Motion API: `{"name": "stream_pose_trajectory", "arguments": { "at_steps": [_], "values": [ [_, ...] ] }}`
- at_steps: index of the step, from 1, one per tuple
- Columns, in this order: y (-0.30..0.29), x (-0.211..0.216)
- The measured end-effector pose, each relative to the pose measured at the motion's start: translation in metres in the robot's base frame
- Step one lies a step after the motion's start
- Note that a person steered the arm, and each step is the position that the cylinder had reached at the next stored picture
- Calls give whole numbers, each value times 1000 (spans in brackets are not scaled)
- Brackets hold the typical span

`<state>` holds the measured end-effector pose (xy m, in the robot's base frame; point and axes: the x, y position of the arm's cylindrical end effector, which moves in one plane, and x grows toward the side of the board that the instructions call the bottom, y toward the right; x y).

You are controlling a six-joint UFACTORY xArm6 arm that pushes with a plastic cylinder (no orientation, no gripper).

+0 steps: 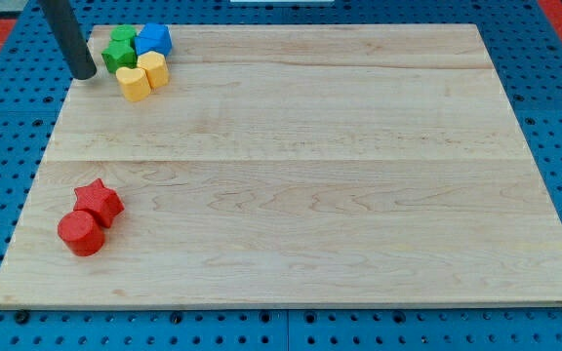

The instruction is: Move the blue cube towards the top center

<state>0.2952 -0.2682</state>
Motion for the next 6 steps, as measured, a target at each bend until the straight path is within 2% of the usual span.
{"name": "stream_pose_trajectory", "arguments": {
  "at_steps": [1, 3, 4, 5, 6],
  "values": [
    [0, 0],
    [18, -94],
    [62, -102],
    [76, -67],
    [120, -60]
  ]
}}
